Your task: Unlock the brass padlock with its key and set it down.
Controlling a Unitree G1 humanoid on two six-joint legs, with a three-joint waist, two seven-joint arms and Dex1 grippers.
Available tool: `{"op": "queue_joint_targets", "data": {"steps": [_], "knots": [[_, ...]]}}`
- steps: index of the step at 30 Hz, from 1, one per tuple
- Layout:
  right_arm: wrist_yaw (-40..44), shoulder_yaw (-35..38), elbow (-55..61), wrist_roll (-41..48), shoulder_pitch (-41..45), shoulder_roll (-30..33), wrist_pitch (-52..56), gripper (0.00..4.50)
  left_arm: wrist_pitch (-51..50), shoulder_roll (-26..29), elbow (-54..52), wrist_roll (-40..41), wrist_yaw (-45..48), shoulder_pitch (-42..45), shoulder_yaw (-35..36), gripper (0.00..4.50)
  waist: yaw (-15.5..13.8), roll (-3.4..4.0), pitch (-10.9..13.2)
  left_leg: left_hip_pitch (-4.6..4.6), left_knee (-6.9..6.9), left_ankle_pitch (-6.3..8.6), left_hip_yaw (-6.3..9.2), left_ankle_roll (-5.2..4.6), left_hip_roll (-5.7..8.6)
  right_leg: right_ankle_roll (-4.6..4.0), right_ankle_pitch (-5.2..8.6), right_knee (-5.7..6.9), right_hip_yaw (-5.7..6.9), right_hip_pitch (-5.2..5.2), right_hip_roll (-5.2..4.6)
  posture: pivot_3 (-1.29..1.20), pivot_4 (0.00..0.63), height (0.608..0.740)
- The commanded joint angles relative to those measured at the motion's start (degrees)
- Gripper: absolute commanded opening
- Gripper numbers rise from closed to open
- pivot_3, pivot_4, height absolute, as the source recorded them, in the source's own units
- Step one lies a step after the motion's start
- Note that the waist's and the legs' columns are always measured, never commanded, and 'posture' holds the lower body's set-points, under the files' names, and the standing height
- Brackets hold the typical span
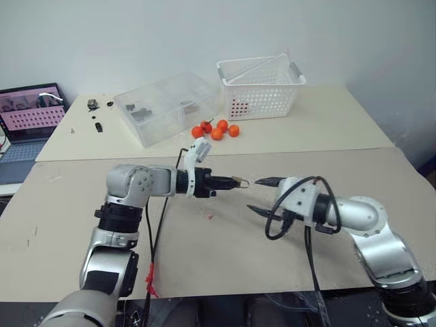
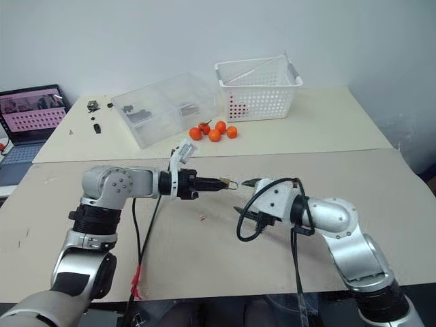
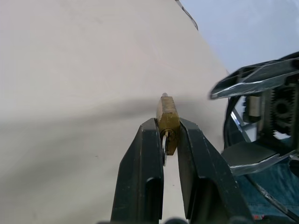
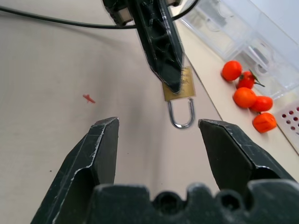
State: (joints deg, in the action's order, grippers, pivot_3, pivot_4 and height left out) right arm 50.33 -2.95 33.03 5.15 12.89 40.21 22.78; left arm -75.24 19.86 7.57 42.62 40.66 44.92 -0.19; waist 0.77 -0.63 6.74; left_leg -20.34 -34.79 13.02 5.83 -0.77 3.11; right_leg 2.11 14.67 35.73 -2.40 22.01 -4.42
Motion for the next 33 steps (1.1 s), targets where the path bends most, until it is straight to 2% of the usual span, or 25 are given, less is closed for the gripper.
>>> {"op": "queue_joint_targets", "data": {"steps": [1,2,5,12,19,25,33], "knots": [[0.20,4.96,1.44,2.97,-0.72,1.77,-0.47,3.30,-4.09,1.07,0.57,3.36,1.41,2.42,3.71,0.01,0.00,0.00,0.00,0.00,0.00,0.00,0.00,0.00,0.00,0.00,0.00,0.00,0.00,0.00,0.00,0.00,0.150,0.740],[-0.11,5.48,1.23,3.35,-0.93,1.82,-0.54,3.30,-5.42,1.28,0.73,4.07,1.60,2.51,4.41,0.01,0.04,0.00,0.00,0.00,0.00,0.00,0.00,0.00,0.01,0.01,0.00,0.00,0.01,0.00,0.00,0.00,0.150,0.740],[-1.07,5.48,0.76,4.54,-0.73,1.12,-0.34,2.52,-11.38,0.85,3.46,6.64,0.78,3.42,8.99,0.01,0.09,-0.01,0.01,0.01,0.00,0.00,0.00,-0.01,-0.01,0.01,0.00,0.02,0.01,0.00,0.01,0.00,0.150,0.740],[-2.31,3.35,2.61,5.84,-1.07,0.00,0.21,0.09,-17.26,-0.33,6.66,8.53,-2.44,3.80,14.75,0.01,0.00,-0.01,0.00,0.02,-0.02,0.00,0.01,0.00,0.00,0.01,0.00,0.03,0.02,0.01,0.01,0.00,0.150,0.740],[-3.85,2.50,3.25,6.62,1.50,-0.83,1.28,0.03,-17.26,-1.14,6.25,9.67,-4.18,2.83,14.41,0.01,0.00,-0.01,0.00,0.01,-0.02,0.05,0.01,0.13,-0.01,0.01,0.00,0.02,-0.02,0.01,-0.02,0.00,0.150,0.740],[-7.19,-2.14,2.41,4.87,5.09,-4.47,2.66,0.03,-17.26,-3.65,4.17,12.01,-7.04,0.31,13.61,0.01,0.11,0.00,-0.02,0.02,-0.01,0.05,0.00,0.15,-0.04,0.01,0.00,0.03,-0.05,0.03,-0.01,0.00,0.150,0.740],[-8.77,-4.01,3.10,4.76,4.04,-5.22,2.55,0.03,-17.26,-4.02,2.89,15.25,-10.12,-0.97,13.58,0.01,-0.06,0.00,-0.03,-0.05,-0.03,0.07,0.01,0.27,0.01,0.00,0.00,0.00,-0.05,0.07,-0.06,0.00,0.150,0.740]]}}
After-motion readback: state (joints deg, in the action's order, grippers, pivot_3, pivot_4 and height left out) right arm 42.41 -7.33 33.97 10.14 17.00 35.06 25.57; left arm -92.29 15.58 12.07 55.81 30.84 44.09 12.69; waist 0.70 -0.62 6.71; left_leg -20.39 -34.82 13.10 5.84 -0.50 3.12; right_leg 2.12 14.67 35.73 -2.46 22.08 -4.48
